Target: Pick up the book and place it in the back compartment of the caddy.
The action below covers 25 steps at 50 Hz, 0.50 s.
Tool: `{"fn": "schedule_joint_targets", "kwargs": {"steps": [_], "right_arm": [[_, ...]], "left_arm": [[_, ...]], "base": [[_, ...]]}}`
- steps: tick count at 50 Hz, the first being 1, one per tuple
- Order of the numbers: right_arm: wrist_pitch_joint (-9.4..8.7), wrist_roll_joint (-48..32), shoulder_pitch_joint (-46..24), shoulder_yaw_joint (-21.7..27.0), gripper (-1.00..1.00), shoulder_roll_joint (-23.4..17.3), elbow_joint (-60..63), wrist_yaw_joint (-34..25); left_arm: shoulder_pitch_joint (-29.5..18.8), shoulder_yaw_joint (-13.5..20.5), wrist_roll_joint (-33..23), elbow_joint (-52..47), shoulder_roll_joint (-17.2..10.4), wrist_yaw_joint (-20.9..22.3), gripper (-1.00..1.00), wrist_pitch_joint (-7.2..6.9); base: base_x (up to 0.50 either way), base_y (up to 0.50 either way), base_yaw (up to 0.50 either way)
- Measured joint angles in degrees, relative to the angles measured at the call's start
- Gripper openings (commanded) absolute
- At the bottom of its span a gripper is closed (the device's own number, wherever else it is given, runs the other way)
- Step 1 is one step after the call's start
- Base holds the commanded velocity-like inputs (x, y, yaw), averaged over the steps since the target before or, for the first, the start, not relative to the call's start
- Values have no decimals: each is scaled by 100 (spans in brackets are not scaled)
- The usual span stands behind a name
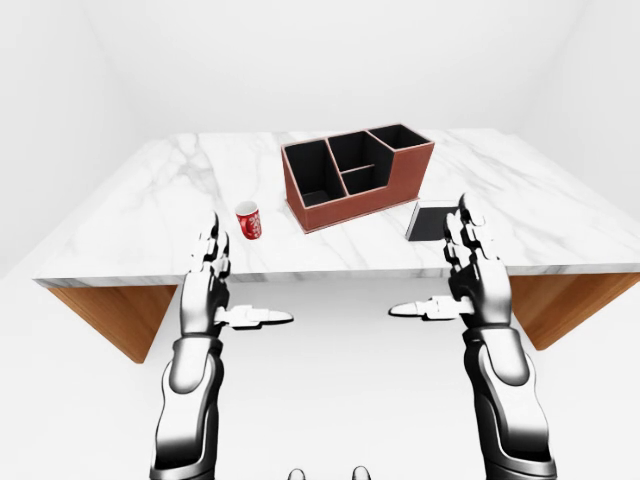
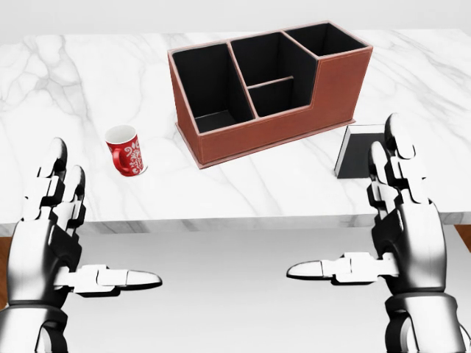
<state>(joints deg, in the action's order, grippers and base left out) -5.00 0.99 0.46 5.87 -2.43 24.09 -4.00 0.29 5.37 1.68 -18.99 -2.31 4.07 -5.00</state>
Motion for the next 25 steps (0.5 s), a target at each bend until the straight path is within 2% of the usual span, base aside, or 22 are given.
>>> {"fn": "schedule_joint_targets", "kwargs": {"steps": [8, 25], "right_arm": [[0, 5, -17, 69, 100, -32, 273, -52], [0, 60, -22, 243, 100, -93, 827, -288]], "left_arm": [[-6, 43, 24, -194, -11, 21, 100, 0], [-13, 80, 55, -328, -16, 43, 100, 0]], "base": [[3, 0, 0], [50, 0, 0]]}}
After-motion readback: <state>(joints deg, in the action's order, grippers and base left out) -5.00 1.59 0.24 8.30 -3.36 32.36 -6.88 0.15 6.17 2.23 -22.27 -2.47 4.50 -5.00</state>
